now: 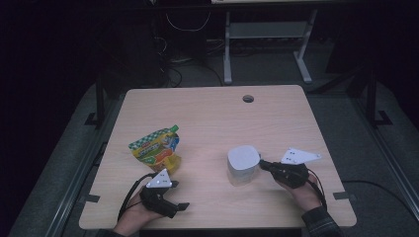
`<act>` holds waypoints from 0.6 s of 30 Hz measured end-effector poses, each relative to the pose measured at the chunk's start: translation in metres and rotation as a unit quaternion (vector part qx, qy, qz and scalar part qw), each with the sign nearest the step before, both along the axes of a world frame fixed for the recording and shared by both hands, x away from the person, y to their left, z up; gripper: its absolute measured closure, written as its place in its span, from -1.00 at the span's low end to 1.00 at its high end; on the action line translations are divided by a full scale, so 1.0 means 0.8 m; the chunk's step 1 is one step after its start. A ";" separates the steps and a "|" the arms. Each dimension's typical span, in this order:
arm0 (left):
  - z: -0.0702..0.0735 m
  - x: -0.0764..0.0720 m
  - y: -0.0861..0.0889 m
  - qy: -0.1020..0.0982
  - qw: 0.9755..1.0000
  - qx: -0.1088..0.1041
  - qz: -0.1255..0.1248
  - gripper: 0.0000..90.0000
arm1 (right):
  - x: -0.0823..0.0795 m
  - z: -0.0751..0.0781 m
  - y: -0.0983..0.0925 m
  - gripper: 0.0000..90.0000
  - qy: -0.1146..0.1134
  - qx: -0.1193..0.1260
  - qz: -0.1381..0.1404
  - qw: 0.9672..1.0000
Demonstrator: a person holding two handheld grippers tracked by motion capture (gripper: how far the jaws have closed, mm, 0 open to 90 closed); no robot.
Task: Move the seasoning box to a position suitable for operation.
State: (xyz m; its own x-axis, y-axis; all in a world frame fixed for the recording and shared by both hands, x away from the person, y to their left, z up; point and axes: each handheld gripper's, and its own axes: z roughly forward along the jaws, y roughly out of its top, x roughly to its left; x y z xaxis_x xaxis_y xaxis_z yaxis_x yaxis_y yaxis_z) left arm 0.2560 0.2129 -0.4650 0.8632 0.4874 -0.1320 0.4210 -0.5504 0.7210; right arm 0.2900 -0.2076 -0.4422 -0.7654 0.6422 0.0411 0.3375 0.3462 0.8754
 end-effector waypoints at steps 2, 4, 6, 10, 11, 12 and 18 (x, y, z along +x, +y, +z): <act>0.000 0.000 0.000 0.001 1.000 -0.002 0.002 -0.70 | 0.004 -0.001 0.000 0.99 0.000 0.001 -0.004 1.000; 0.000 0.000 0.001 0.003 1.000 -0.003 0.003 -0.70 | 0.007 -0.001 0.001 0.99 0.000 0.001 -0.007 1.000; 0.000 0.000 0.001 0.002 1.000 -0.002 0.002 -0.70 | 0.011 -0.001 0.002 0.99 -0.001 0.001 -0.011 1.000; 0.001 -0.001 0.000 0.000 1.000 -0.002 0.000 -0.70 | 0.013 -0.001 0.003 0.99 -0.001 0.001 -0.013 1.000; 0.001 -0.001 -0.001 0.000 1.000 -0.003 0.000 -0.70 | 0.011 0.000 0.002 0.99 -0.001 0.003 -0.013 1.000; 0.002 -0.001 -0.002 -0.001 1.000 -0.004 -0.001 -0.71 | 0.010 0.001 0.001 0.99 -0.002 0.005 -0.012 1.000; 0.006 -0.003 -0.008 -0.004 1.000 -0.004 -0.003 -0.72 | 0.000 0.007 -0.009 0.99 -0.004 0.016 -0.008 1.000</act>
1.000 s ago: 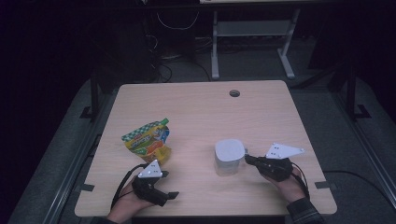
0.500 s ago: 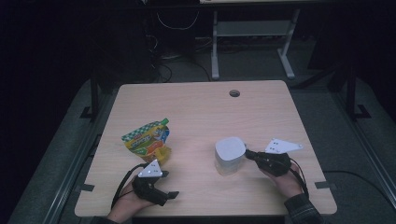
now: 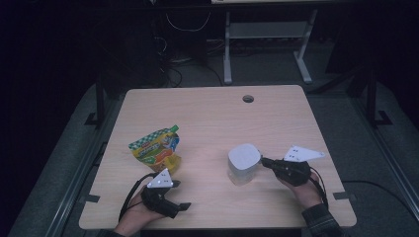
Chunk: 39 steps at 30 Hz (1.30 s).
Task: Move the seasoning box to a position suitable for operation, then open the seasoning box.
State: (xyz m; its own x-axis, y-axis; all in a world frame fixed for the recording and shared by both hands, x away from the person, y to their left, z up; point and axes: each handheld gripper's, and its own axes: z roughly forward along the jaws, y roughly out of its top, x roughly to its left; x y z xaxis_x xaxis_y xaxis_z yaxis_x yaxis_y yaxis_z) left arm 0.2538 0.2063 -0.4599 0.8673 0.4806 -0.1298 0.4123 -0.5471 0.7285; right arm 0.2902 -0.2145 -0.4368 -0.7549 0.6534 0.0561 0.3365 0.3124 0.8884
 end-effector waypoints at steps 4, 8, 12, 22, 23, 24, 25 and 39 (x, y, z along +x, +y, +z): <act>0.005 0.003 -0.004 -0.003 1.000 -0.010 0.002 -0.72 | -0.004 0.006 -0.006 0.99 -0.003 0.009 -0.003 1.000; 0.009 0.007 -0.013 -0.009 1.000 -0.006 0.000 -0.74 | -0.004 0.012 -0.011 0.99 -0.002 0.023 -0.007 1.000; 0.013 0.010 -0.021 -0.013 1.000 -0.007 0.000 -0.75 | -0.001 0.019 -0.013 0.99 -0.002 0.027 -0.010 1.000; 0.019 0.019 -0.053 -0.019 1.000 -0.014 -0.015 -0.75 | 0.006 0.031 -0.015 0.99 -0.010 0.033 -0.015 0.999; 0.020 0.021 -0.056 -0.021 1.000 -0.015 -0.016 -0.75 | 0.007 0.032 -0.014 0.99 -0.010 0.033 -0.014 0.999; 0.020 0.023 -0.059 -0.023 0.999 -0.014 -0.017 -0.75 | 0.008 0.033 -0.014 0.99 -0.010 0.034 -0.014 0.999; 0.021 0.025 -0.061 -0.027 0.999 -0.016 -0.017 -0.75 | 0.010 0.034 -0.013 0.99 -0.009 0.035 -0.015 0.999; 0.035 0.055 -0.098 -0.064 0.997 -0.045 -0.028 -0.73 | 0.030 0.046 0.001 0.99 -0.006 0.046 -0.005 0.999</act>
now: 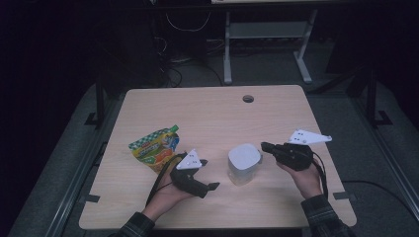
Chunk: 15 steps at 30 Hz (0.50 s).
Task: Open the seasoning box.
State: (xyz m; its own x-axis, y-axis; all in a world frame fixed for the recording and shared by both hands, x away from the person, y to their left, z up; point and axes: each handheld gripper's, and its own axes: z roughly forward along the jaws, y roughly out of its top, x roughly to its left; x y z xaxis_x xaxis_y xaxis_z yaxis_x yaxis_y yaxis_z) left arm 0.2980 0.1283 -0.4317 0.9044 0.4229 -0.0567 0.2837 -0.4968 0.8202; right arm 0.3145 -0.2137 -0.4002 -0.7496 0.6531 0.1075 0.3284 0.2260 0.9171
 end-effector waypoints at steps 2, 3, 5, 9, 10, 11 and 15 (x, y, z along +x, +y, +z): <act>0.002 0.004 -0.005 0.000 1.000 -0.009 -0.004 -0.73 | 0.002 0.001 0.004 0.99 -0.003 -0.003 0.001 1.000; 0.003 0.006 -0.007 0.001 1.000 -0.011 -0.006 -0.73 | 0.003 0.002 0.007 0.99 -0.004 -0.005 0.002 1.000; 0.004 0.008 -0.013 -0.004 1.000 -0.016 -0.009 -0.73 | 0.005 0.004 0.011 0.98 -0.005 -0.005 0.005 1.000; 0.008 0.012 -0.025 -0.008 1.000 -0.024 -0.017 -0.73 | 0.007 0.008 0.017 0.99 -0.010 -0.007 0.008 1.000; 0.009 0.014 -0.029 -0.010 0.999 -0.025 -0.019 -0.73 | 0.008 0.010 0.019 0.99 -0.012 -0.009 0.009 1.000; 0.010 0.014 -0.031 -0.011 0.999 -0.027 -0.019 -0.73 | 0.009 0.012 0.019 0.99 -0.012 -0.008 0.009 1.000; 0.012 0.019 -0.041 -0.016 0.999 -0.035 -0.028 -0.73 | 0.011 0.019 0.019 0.99 -0.007 0.000 0.012 1.000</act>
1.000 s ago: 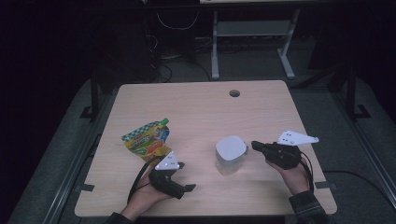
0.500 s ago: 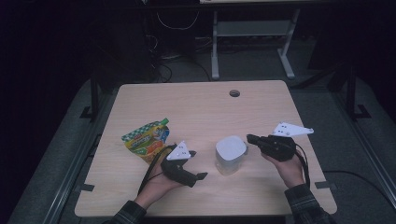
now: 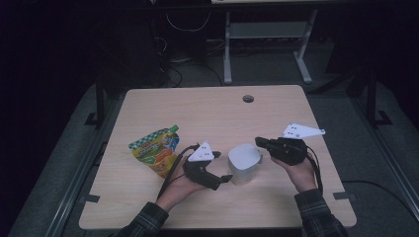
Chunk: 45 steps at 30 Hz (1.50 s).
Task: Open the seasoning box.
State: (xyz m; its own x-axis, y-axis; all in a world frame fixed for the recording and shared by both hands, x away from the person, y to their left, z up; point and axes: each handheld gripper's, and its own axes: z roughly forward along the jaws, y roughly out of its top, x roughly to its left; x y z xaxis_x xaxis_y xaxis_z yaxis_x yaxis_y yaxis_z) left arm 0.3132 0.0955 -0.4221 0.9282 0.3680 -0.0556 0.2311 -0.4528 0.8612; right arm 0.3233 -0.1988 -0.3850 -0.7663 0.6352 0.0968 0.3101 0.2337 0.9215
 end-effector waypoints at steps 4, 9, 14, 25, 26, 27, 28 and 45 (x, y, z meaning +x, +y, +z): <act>0.001 0.005 -0.006 -0.003 1.000 -0.004 -0.009 -0.73 | 0.001 0.005 0.001 0.99 -0.004 0.008 0.003 1.000; -0.002 0.008 -0.012 -0.007 1.000 -0.011 -0.018 -0.73 | 0.002 0.004 0.002 0.99 -0.004 -0.002 0.012 1.000; -0.006 0.012 -0.020 -0.006 1.000 -0.008 -0.028 -0.74 | 0.003 0.002 0.001 0.99 -0.005 -0.001 0.015 1.000; -0.008 0.015 -0.028 -0.012 0.999 -0.008 -0.034 -0.69 | 0.001 0.003 0.001 0.99 -0.004 0.003 0.018 1.000; -0.008 0.015 -0.028 -0.011 0.999 -0.008 -0.035 -0.68 | 0.001 0.003 0.002 0.99 -0.004 0.003 0.018 1.000; -0.008 0.014 -0.029 -0.012 0.999 -0.009 -0.034 -0.66 | 0.002 0.003 0.002 0.99 -0.004 0.002 0.017 1.000; -0.008 0.014 -0.029 -0.012 0.999 -0.011 -0.033 -0.66 | 0.002 0.002 0.002 0.99 -0.005 0.001 0.018 1.000; -0.003 0.012 -0.027 -0.012 0.999 -0.017 -0.028 -0.60 | 0.002 0.003 0.000 0.99 -0.005 0.002 0.013 1.000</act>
State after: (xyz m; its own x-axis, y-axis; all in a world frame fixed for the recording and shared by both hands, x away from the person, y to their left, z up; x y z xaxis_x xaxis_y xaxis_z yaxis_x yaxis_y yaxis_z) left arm 0.3228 0.0740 -0.4248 0.9484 0.3137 -0.0450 0.1855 -0.4346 0.8813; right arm 0.3246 -0.1987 -0.3827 -0.7836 0.6143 0.0921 0.2952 0.2378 0.9254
